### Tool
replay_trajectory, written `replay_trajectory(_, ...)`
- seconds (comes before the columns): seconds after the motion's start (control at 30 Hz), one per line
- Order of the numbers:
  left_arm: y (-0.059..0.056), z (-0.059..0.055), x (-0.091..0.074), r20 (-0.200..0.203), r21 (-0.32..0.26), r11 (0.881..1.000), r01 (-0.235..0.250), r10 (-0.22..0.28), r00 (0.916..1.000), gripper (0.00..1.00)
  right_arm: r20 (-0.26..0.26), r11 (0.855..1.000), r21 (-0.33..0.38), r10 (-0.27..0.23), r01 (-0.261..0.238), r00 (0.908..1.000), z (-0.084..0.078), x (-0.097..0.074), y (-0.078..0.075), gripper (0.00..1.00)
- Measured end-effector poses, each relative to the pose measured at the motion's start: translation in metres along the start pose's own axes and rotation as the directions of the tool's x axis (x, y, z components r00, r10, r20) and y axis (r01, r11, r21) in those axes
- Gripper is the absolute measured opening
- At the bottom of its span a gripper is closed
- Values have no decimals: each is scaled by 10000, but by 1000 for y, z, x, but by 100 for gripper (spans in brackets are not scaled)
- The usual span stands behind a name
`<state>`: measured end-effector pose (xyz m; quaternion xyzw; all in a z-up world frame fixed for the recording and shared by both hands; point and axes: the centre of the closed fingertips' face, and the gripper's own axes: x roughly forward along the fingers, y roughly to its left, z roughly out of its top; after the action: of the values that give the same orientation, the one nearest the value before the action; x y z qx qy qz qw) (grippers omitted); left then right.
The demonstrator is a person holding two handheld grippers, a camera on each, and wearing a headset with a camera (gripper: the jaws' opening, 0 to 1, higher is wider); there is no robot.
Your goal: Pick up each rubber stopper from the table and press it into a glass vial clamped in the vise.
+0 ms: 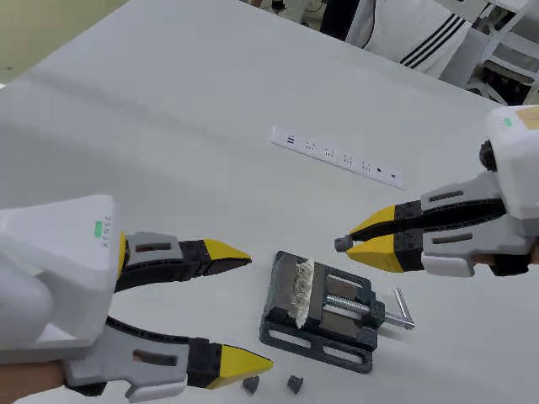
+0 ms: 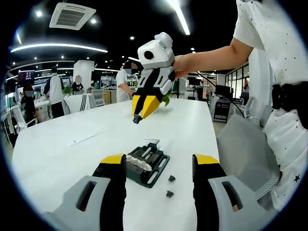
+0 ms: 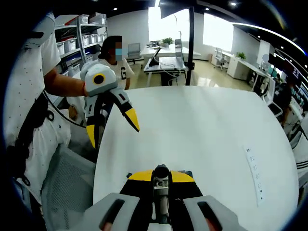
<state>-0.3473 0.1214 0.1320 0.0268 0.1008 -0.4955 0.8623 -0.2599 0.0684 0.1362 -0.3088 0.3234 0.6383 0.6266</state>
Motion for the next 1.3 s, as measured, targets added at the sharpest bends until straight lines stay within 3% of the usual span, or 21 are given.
replay_trajectory(0.07,4,-2,-1,69,23,9999,-139,139,9999,62,-560,9997,-221,84,-96,9984,-6,10,-6,6)
replay_trajectory(0.2,9,-8,-2,92,-144,9996,-245,246,9997,68,-1189,9990,-173,381,-404,9922,-14,26,-14,6)
replay_trajectory(0.27,10,-11,-1,105,-210,9994,-264,266,9996,70,-1764,9979,-406,424,-503,9834,-22,34,-18,6)
replay_trajectory(0.37,11,-15,0,58,-213,9994,-276,277,9996,75,-2163,9971,-357,582,-674,9746,-28,45,-20,6)
replay_trajectory(0.47,12,-19,2,-6,-194,9995,-238,238,9997,78,-2829,9948,-696,514,-739,9578,-39,52,-26,6)
replay_trajectory(0.53,12,-21,3,-36,-173,9995,-254,253,9997,80,-2979,9941,-731,547,-799,9530,-42,56,-27,6)
replay_trajectory(0.63,12,-21,5,30,-219,9995,-235,235,9997,81,-3409,9916,-819,662,-998,9378,-50,65,-27,6)
replay_trajectory(0.9,11,-22,7,117,-256,9994,-241,244,9996,81,-3989,9889,-947,676,-1144,9145,-61,74,-29,6)
replay_trajectory(1.3,11,-26,7,135,-345,9990,-284,288,9995,81,-4253,9877,-893,789,-1285,9016,-66,84,-31,6)
